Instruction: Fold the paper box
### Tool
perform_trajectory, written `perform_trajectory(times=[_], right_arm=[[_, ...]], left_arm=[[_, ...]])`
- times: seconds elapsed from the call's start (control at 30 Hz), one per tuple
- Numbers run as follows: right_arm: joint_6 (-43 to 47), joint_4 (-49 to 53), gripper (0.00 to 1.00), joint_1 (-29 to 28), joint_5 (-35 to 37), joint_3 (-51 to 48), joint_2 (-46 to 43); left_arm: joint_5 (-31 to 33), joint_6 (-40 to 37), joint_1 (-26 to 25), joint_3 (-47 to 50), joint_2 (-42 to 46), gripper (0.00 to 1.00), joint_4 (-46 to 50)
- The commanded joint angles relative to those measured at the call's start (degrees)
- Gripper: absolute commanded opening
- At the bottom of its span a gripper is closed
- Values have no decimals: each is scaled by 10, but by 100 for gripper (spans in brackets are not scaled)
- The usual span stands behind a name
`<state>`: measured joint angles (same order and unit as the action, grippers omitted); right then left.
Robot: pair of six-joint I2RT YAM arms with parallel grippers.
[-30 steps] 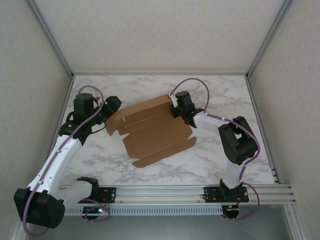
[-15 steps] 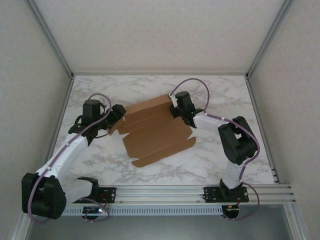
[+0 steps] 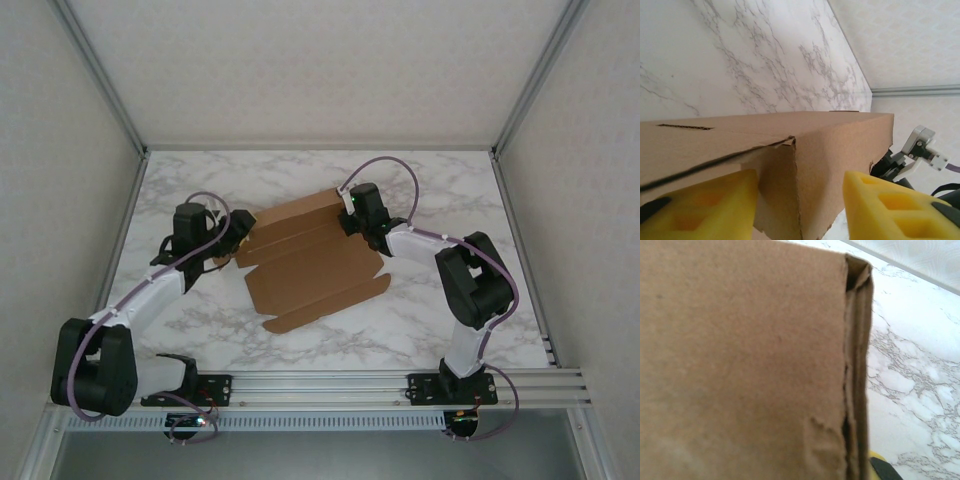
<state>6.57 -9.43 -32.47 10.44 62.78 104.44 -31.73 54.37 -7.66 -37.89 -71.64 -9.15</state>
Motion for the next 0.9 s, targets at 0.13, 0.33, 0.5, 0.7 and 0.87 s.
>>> perform_trajectory(times=[0.13, 0.33, 0.5, 0.7, 0.87], right_arm=[[-9, 44, 0, -7, 0, 5, 25], [-9, 60, 0, -7, 19, 12, 20], [-28, 88, 0, -7, 53, 23, 22], [-67, 108, 0, -6, 82, 27, 27], [-101, 163, 0, -7, 114, 59, 42]], left_arm=[[-16, 27, 7, 7, -10, 26, -68], [0, 18, 10, -7, -27, 20, -53], [31, -31, 17, -39, -24, 48, 15], [107, -64, 23, -38, 24, 56, 52], [156, -64, 22, 4, 82, 46, 38]])
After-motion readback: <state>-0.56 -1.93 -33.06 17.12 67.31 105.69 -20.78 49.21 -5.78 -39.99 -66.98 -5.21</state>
